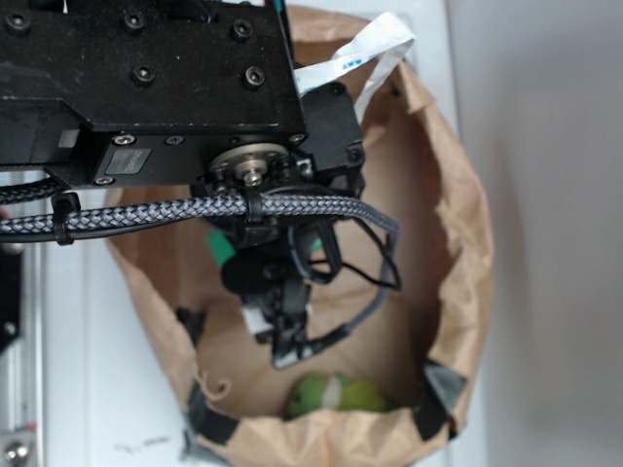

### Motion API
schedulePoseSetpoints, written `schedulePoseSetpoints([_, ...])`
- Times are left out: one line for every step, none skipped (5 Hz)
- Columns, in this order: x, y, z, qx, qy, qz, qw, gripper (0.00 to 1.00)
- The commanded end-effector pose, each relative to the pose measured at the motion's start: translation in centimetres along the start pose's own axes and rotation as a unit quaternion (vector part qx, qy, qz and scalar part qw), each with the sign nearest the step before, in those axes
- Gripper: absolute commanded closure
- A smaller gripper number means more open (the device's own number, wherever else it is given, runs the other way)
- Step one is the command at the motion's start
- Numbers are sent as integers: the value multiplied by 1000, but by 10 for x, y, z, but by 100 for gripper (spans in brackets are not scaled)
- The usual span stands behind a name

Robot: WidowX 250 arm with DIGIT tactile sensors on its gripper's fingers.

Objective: Grab the green block.

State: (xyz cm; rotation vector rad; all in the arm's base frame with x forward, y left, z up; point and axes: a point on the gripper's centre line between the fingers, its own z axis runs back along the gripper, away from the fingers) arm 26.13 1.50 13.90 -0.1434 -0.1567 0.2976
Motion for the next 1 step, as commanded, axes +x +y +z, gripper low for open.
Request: schedulePoseSetpoints([16, -6, 3, -23, -56, 34, 998, 100])
